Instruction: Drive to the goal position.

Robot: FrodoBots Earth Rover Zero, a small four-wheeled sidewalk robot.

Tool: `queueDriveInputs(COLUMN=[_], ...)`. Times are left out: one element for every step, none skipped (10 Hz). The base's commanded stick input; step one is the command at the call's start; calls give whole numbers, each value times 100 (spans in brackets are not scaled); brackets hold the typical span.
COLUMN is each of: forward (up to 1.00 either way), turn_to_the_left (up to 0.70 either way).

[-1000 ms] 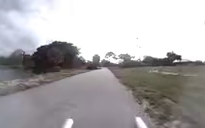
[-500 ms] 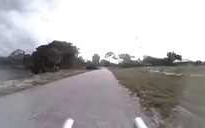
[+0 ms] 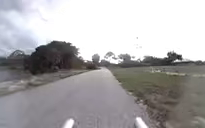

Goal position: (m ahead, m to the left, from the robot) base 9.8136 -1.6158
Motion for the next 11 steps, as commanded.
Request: queueDriveInputs(forward=[85, 85, 85, 85, 85, 85, 85, 85, 85, 85, 85], turn_to_the_left=[0, 0, 0, 0, 0, 0, 0, 0, 0, 0, 0])
